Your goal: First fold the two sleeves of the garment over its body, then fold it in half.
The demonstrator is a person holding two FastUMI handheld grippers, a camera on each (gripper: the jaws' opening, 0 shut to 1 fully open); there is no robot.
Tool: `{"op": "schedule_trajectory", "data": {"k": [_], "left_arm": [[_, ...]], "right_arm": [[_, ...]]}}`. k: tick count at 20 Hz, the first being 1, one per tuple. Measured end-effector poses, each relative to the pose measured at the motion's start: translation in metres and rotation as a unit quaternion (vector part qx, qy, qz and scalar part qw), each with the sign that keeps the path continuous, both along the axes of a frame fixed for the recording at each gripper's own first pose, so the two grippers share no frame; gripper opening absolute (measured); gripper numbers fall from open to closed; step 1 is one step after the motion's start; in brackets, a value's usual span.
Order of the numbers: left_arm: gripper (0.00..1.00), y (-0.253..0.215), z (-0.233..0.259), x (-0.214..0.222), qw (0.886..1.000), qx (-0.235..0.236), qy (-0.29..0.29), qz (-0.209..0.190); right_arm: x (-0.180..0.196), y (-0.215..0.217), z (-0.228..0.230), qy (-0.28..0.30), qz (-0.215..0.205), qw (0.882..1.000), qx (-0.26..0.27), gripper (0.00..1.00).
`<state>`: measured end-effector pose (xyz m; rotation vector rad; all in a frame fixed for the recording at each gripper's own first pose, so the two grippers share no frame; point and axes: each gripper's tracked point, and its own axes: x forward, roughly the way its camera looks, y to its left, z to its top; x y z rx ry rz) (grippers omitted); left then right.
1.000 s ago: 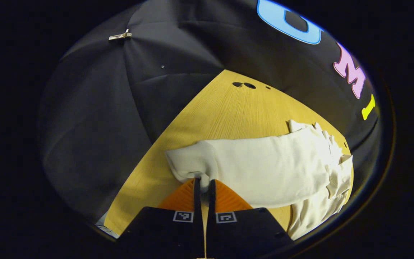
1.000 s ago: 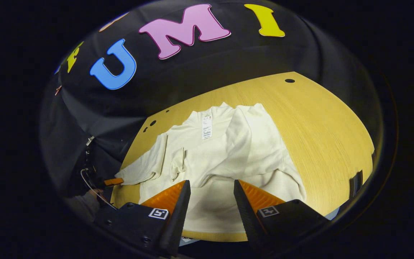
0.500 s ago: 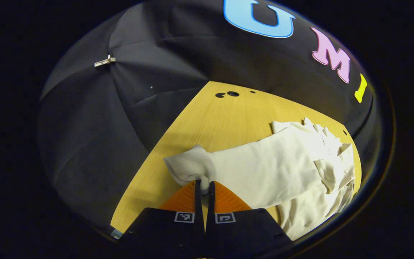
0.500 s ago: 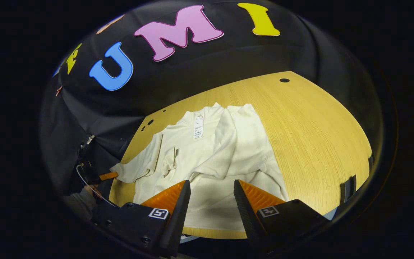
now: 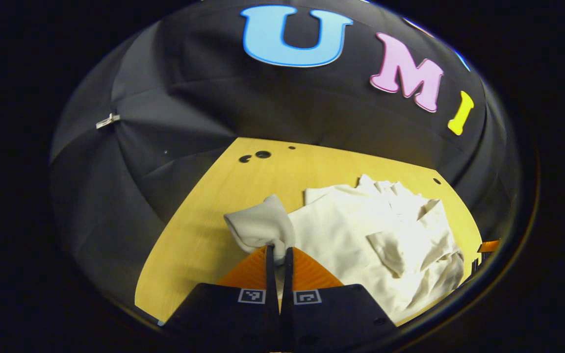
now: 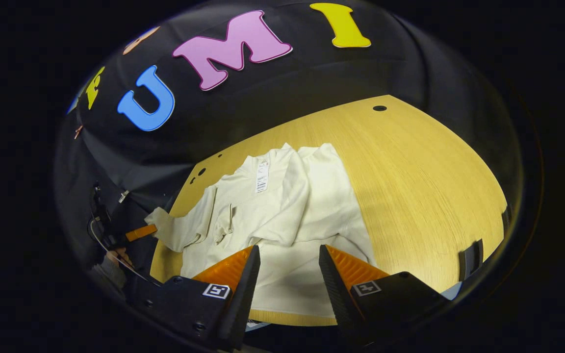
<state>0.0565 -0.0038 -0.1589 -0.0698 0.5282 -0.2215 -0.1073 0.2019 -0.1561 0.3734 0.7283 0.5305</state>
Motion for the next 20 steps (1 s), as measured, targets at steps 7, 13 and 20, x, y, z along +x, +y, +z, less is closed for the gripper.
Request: {"op": "schedule_trajectory", "data": {"k": [7, 13, 20], "left_arm": [[0.06, -0.100, 0.031, -0.014, 0.995, -0.003, -0.021, -0.101], [0.06, -0.181, 0.026, -0.030, 0.985, -0.010, -0.012, -0.169], [0.06, -0.246, -0.008, -0.041, 0.975, 0.000, 0.014, -0.222]], "right_arm": [[0.002, -0.027, -0.010, 0.007, -0.026, 1.000, -0.005, 0.75], [0.000, -0.047, -0.019, 0.016, -0.043, 0.999, -0.010, 0.75], [-0.004, -0.070, -0.028, 0.027, -0.068, 0.997, -0.011, 0.75]]}}
